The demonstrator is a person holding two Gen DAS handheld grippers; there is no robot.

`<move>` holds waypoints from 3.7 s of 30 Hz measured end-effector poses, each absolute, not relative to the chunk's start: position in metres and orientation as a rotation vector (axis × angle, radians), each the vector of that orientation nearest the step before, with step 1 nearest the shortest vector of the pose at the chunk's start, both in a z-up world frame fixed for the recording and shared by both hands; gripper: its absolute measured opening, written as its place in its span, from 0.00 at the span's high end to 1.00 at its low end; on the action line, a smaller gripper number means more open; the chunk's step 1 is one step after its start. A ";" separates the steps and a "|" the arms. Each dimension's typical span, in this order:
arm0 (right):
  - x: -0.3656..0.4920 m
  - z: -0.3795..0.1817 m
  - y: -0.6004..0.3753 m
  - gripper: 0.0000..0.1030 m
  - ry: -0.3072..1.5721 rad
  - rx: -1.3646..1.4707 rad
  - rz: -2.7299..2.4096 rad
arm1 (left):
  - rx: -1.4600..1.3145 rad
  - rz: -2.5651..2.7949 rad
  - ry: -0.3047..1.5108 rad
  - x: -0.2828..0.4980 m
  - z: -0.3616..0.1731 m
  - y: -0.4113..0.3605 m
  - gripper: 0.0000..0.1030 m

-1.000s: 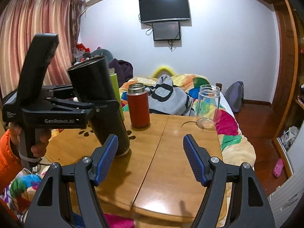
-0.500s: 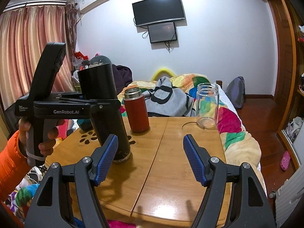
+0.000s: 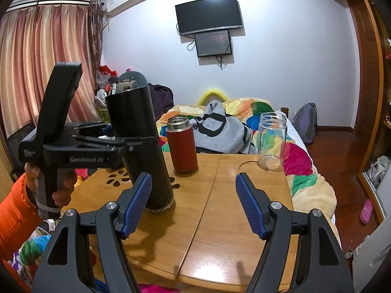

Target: Flip cup upside down

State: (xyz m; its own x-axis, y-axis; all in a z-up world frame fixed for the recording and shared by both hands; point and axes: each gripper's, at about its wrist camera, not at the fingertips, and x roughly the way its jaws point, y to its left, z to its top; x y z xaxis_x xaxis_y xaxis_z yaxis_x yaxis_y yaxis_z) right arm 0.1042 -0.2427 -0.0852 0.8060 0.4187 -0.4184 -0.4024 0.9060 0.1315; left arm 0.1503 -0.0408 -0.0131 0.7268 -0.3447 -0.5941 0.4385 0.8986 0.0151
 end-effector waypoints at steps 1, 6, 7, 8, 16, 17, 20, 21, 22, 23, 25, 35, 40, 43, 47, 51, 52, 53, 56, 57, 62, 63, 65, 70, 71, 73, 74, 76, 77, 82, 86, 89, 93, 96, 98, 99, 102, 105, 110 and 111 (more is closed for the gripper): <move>0.103 -0.084 -0.242 0.34 0.451 0.035 0.442 | 0.156 -0.430 0.614 0.146 -0.012 -0.038 0.36; 0.098 -0.077 -0.235 0.34 0.430 0.029 0.452 | 0.145 -0.379 0.521 0.116 0.000 -0.023 0.27; 0.097 -0.076 -0.233 0.30 0.423 0.027 0.454 | 0.142 -0.364 0.498 0.109 0.003 -0.021 0.25; 0.095 -0.074 -0.232 0.25 0.414 0.027 0.455 | 0.140 -0.344 0.468 0.100 0.006 -0.018 0.21; 0.073 -0.056 -0.224 0.15 0.326 0.037 0.439 | 0.092 -0.241 0.329 0.048 0.014 -0.010 0.01; 0.070 -0.054 -0.224 0.15 0.319 0.041 0.435 | 0.084 -0.232 0.323 0.043 0.014 -0.010 0.01; 0.062 -0.048 -0.221 0.14 0.303 0.045 0.419 | 0.076 -0.191 0.300 0.033 0.013 -0.010 0.01; 0.059 -0.046 -0.219 0.14 0.299 0.042 0.412 | 0.079 -0.166 0.286 0.029 0.013 -0.011 0.00; 0.057 -0.045 -0.219 0.14 0.295 0.040 0.406 | 0.082 -0.144 0.271 0.025 0.012 -0.012 0.00; 0.053 -0.044 -0.217 0.06 0.288 0.035 0.399 | 0.085 -0.126 0.258 0.021 0.012 -0.014 0.00; 0.048 -0.043 -0.215 0.00 0.269 0.025 0.377 | 0.083 -0.106 0.240 0.015 0.011 -0.014 0.00; 0.034 -0.047 -0.211 0.00 0.245 0.017 0.371 | 0.020 -0.057 0.241 0.007 0.003 -0.002 0.00; 0.034 -0.047 -0.212 0.00 0.244 0.025 0.366 | 0.020 -0.053 0.230 0.004 0.001 -0.003 0.00; 0.034 -0.047 -0.212 0.00 0.242 0.018 0.361 | 0.024 -0.051 0.224 0.003 0.001 -0.004 0.00; 0.032 -0.048 -0.210 0.00 0.240 0.011 0.359 | 0.020 -0.052 0.223 0.002 0.002 -0.004 0.00; 0.032 -0.048 -0.208 0.00 0.237 0.007 0.361 | 0.013 -0.054 0.223 0.000 0.001 -0.003 0.00; 0.031 -0.048 -0.208 0.00 0.236 0.006 0.362 | 0.012 -0.053 0.223 0.000 0.001 -0.003 0.00; 0.031 -0.048 -0.208 0.00 0.236 0.006 0.360 | 0.012 -0.053 0.222 0.000 0.001 -0.003 0.00; 0.031 -0.048 -0.208 0.00 0.236 0.007 0.361 | 0.012 -0.052 0.221 -0.001 0.002 -0.003 0.00; 0.031 -0.048 -0.208 0.00 0.236 0.007 0.360 | 0.012 -0.052 0.221 -0.001 0.002 -0.003 0.00; 0.031 -0.048 -0.207 0.00 0.236 0.008 0.361 | 0.016 -0.054 0.217 -0.002 0.002 -0.004 0.00; 0.031 -0.048 -0.206 0.00 0.236 0.009 0.362 | 0.017 -0.054 0.215 -0.002 0.002 -0.004 0.00; 0.031 -0.048 -0.207 0.00 0.236 0.008 0.362 | 0.019 -0.053 0.213 -0.003 0.002 -0.005 0.00; 0.031 -0.048 -0.207 0.00 0.235 0.008 0.362 | 0.019 -0.053 0.212 -0.004 0.003 -0.006 0.00; 0.031 -0.048 -0.206 0.00 0.235 0.008 0.362 | 0.019 -0.053 0.212 -0.004 0.003 -0.006 0.00; 0.030 -0.047 -0.206 0.00 0.234 0.008 0.364 | 0.018 -0.053 0.212 -0.004 0.003 -0.006 0.00; 0.030 -0.047 -0.206 0.00 0.233 0.008 0.364 | 0.019 -0.053 0.212 -0.004 0.002 -0.005 0.00; 0.030 -0.047 -0.206 0.00 0.233 0.007 0.363 | 0.019 -0.053 0.212 -0.004 0.002 -0.005 0.00; 0.030 -0.047 -0.206 0.00 0.233 0.008 0.363 | 0.019 -0.054 0.213 -0.004 0.002 -0.005 0.00; 0.030 -0.047 -0.206 0.00 0.233 0.008 0.363 | 0.020 -0.053 0.209 -0.004 0.004 -0.005 0.00; 0.030 -0.047 -0.205 0.00 0.233 0.007 0.363 | 0.020 -0.054 0.206 -0.004 0.005 -0.006 0.00; 0.030 -0.047 -0.205 0.00 0.231 0.006 0.364 | 0.021 -0.055 0.205 -0.005 0.006 -0.007 0.00; 0.029 -0.046 -0.203 0.00 0.229 0.006 0.365 | 0.018 -0.057 0.199 -0.005 0.007 -0.007 0.00; 0.029 -0.044 -0.203 0.00 0.227 0.004 0.365 | 0.014 -0.059 0.199 -0.005 0.007 -0.006 0.00; 0.029 -0.043 -0.203 0.00 0.226 0.004 0.365 | 0.009 -0.063 0.200 -0.005 0.007 -0.006 0.00; 0.029 -0.043 -0.203 0.00 0.226 0.004 0.365 | 0.007 -0.064 0.200 -0.005 0.007 -0.006 0.00; 0.029 -0.043 -0.203 0.00 0.225 0.005 0.365 | 0.003 -0.070 0.196 -0.005 0.007 -0.005 0.00; 0.029 -0.043 -0.203 0.00 0.225 0.005 0.364 | 0.003 -0.073 0.186 -0.007 0.007 -0.006 0.00; 0.029 -0.041 -0.204 0.00 0.223 0.006 0.364 | 0.004 -0.083 0.193 -0.007 0.006 -0.006 0.00; 0.030 -0.041 -0.204 0.00 0.224 0.006 0.364 | 0.005 -0.085 0.196 -0.006 0.005 -0.007 0.00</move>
